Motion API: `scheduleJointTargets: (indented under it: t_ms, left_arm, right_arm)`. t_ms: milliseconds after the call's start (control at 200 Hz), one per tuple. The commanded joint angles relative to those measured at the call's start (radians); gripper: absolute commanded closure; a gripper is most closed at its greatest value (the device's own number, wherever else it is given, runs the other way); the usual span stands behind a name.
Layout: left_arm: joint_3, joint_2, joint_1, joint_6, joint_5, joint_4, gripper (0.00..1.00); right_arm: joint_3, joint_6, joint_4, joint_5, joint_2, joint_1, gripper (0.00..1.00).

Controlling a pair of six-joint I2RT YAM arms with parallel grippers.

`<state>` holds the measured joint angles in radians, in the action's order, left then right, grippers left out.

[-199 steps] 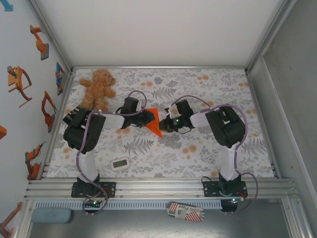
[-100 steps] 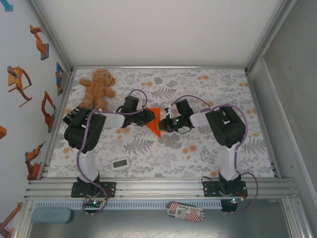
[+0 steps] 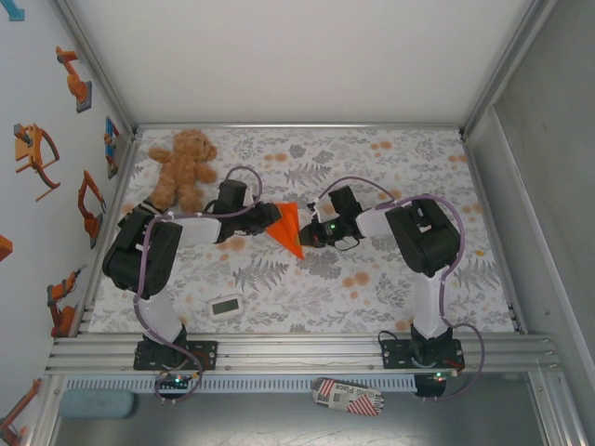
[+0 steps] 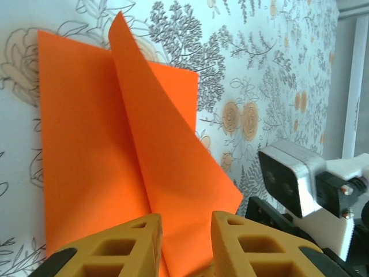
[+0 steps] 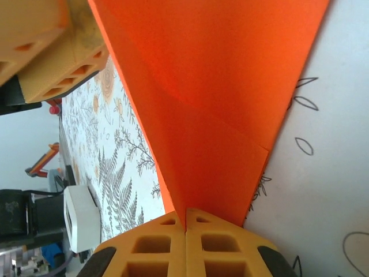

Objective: Fold a paper plane with a square sheet of paper (pick it up from the middle)

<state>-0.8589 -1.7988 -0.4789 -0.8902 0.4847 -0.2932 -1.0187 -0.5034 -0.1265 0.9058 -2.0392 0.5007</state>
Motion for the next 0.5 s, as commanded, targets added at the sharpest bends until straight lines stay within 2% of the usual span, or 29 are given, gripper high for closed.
scheduleJointTargets:
  t_ms: [0, 270, 496]
  left_arm:
    - [0.015, -0.019, -0.008, -0.017, -0.002, -0.001, 0.76]
    - [-0.008, -0.066, -0.027, -0.014, -0.041, 0.118, 0.81]
    - [0.014, -0.054, -0.032, -0.022, -0.078, 0.163, 0.82]
  right_arm:
    - [0.016, 0.075, 0.151, -0.072, -0.043, -0.025, 0.97]
    - [0.019, 0.077, 0.147, -0.058, -0.037, -0.028, 0.98]
    - [0.03, 0.013, 0.1, -0.029, -0.026, -0.029, 0.99]
